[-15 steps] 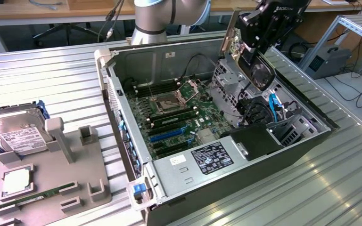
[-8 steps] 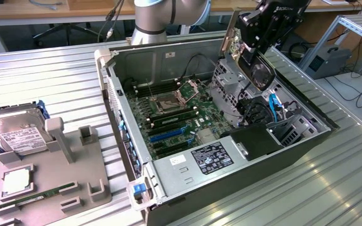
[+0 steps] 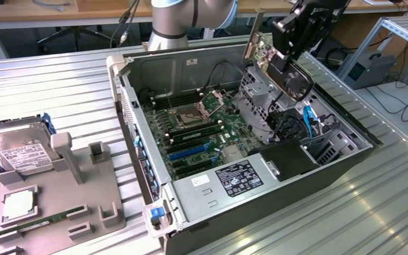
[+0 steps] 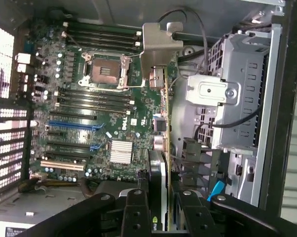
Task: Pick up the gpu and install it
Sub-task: 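Insert the gpu into the slot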
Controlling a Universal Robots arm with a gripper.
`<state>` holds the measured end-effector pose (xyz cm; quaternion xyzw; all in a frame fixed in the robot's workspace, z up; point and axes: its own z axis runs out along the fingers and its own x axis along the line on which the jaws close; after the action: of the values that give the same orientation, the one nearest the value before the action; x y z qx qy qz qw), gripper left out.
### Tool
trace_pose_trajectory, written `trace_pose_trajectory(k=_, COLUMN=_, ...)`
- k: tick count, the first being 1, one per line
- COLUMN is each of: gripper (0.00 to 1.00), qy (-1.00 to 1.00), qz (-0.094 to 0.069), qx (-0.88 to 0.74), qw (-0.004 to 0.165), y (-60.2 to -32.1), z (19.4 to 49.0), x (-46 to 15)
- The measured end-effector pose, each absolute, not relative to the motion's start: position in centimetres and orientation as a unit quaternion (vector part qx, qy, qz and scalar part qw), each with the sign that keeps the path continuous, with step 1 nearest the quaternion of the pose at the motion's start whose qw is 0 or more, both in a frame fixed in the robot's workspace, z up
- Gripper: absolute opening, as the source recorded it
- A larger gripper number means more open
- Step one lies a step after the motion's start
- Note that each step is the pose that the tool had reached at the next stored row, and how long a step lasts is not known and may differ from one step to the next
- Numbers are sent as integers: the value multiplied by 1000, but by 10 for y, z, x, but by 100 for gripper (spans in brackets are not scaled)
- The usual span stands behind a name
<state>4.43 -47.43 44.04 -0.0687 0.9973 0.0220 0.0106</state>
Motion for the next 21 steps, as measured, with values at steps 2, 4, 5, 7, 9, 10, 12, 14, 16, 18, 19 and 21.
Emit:
trace_pose_trajectory(k=2, gripper=27, qy=995, qz=22, qx=-98, qw=10, y=-474, z=440, x=44)
trace_pose_trajectory(k=4, gripper=27, qy=992, qz=21, qx=-127, qw=9, y=-474, z=440, x=44)
trace_pose_trajectory(k=5, gripper=27, qy=990, qz=20, qx=-136, qw=9, y=-474, z=440, x=44)
trace_pose_trajectory(k=7, gripper=27, qy=987, qz=20, qx=-161, qw=8, y=-474, z=440, x=44)
trace_pose_trajectory(k=9, gripper=27, qy=980, qz=19, qx=-198, qw=7, y=-474, z=440, x=44)
trace_pose_trajectory(k=10, gripper=27, qy=977, qz=19, qx=-214, qw=7, y=-474, z=440, x=44)
trace_pose_trajectory(k=12, gripper=27, qy=972, qz=18, qx=-234, qw=6, y=-474, z=440, x=44)
trace_pose_trajectory(k=14, gripper=27, qy=967, qz=18, qx=-255, qw=6, y=-474, z=440, x=44)
trace_pose_trajectory(k=16, gripper=27, qy=960, qz=17, qx=-281, qw=5, y=-474, z=440, x=44)
trace_pose_trajectory(k=18, gripper=27, qy=947, qz=16, qx=-322, qw=4, y=-474, z=440, x=44)
trace_pose_trajectory(k=19, gripper=27, qy=940, qz=16, qx=-341, qw=4, y=-474, z=440, x=44)
trace_pose_trajectory(k=21, gripper=27, qy=928, qz=14, qx=-373, qw=3, y=-474, z=440, x=44)
